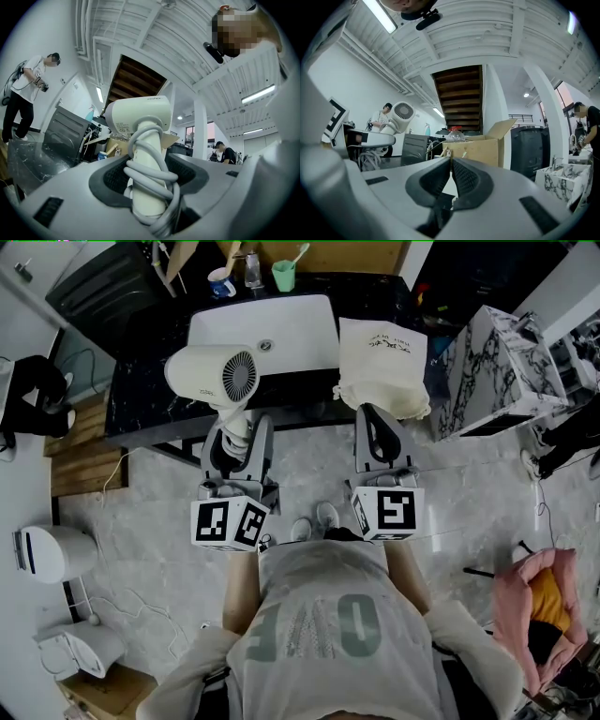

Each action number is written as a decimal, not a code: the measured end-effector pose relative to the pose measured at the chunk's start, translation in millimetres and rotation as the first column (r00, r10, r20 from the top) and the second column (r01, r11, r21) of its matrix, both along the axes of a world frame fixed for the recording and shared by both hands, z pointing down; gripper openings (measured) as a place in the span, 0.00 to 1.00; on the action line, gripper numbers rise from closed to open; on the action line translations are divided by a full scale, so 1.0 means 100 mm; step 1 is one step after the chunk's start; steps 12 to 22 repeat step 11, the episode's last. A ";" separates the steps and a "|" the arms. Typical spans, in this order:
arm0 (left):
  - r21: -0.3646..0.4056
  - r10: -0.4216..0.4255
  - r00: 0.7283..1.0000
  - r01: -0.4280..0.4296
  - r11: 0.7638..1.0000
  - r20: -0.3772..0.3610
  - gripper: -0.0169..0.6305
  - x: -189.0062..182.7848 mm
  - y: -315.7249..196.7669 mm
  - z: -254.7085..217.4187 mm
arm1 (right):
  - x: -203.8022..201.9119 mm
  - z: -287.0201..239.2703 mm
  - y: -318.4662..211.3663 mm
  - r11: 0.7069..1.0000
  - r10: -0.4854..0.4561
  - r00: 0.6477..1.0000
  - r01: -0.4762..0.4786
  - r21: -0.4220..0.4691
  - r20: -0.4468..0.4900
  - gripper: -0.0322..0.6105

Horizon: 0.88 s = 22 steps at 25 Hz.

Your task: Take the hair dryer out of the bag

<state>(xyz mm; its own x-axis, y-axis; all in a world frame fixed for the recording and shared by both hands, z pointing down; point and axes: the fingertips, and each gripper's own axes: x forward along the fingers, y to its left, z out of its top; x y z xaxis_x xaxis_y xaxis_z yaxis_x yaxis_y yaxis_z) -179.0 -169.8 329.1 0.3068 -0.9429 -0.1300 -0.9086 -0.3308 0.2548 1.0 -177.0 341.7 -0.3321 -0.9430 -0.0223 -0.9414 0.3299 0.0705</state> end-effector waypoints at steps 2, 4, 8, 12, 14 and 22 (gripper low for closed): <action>0.002 0.000 1.000 0.000 1.000 0.001 0.43 0.01 0.00 -0.01 | 0.01 0.01 -0.01 1.000 -0.001 1.000 0.001 -0.004 0.001 0.11; 0.003 0.000 1.000 0.000 1.000 0.001 0.43 0.02 0.01 -0.01 | 0.03 0.01 -0.01 1.000 0.001 1.000 -0.001 -0.005 0.003 0.11; 0.001 0.000 1.000 0.000 1.000 0.002 0.43 0.01 0.00 0.00 | 0.04 0.02 -0.03 1.000 0.005 1.000 -0.005 -0.004 0.000 0.11; 0.003 -0.002 1.000 0.002 1.000 0.003 0.43 0.00 -0.01 0.00 | 0.05 0.03 -0.04 1.000 0.008 1.000 -0.008 -0.003 -0.008 0.11; 0.003 -0.002 1.000 0.002 1.000 0.003 0.43 0.00 -0.01 0.00 | 0.05 0.03 -0.04 1.000 0.008 1.000 -0.008 -0.003 -0.008 0.11; 0.003 -0.002 1.000 0.002 1.000 0.003 0.43 0.00 -0.01 0.00 | 0.05 0.03 -0.04 1.000 0.008 1.000 -0.008 -0.003 -0.008 0.11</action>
